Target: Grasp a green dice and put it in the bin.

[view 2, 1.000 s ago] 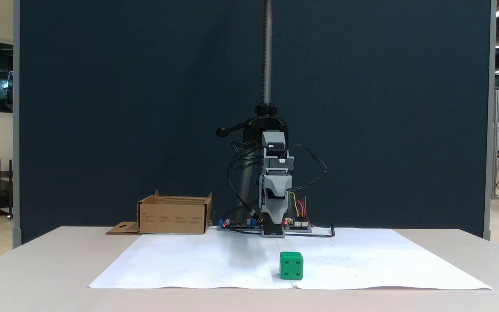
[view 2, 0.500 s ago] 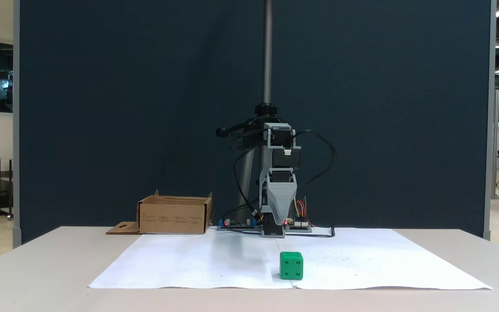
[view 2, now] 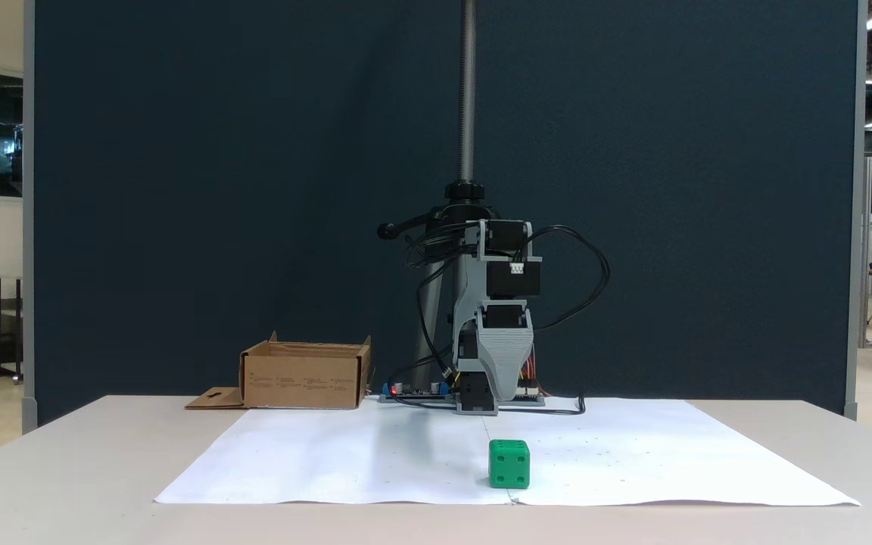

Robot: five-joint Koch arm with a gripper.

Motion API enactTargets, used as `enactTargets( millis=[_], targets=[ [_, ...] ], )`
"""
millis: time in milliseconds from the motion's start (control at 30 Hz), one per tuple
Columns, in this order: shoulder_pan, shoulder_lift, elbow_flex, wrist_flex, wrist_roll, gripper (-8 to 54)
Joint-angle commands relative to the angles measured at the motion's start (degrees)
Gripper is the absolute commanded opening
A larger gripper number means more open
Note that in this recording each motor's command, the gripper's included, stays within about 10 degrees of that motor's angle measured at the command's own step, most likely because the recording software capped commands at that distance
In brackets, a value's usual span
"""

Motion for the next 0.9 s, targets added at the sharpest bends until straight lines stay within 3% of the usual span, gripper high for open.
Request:
enactTargets(
  millis=[0, 333, 867],
  targets=[
    [-1.32, -0.62, -5.45, 4.92, 5.01, 41.5],
    [-2.72, -8.79, -15.64, 8.53, 10.63, 41.2],
    [-3.78, -14.41, -19.51, 7.56, 14.15, 41.2]
  ],
)
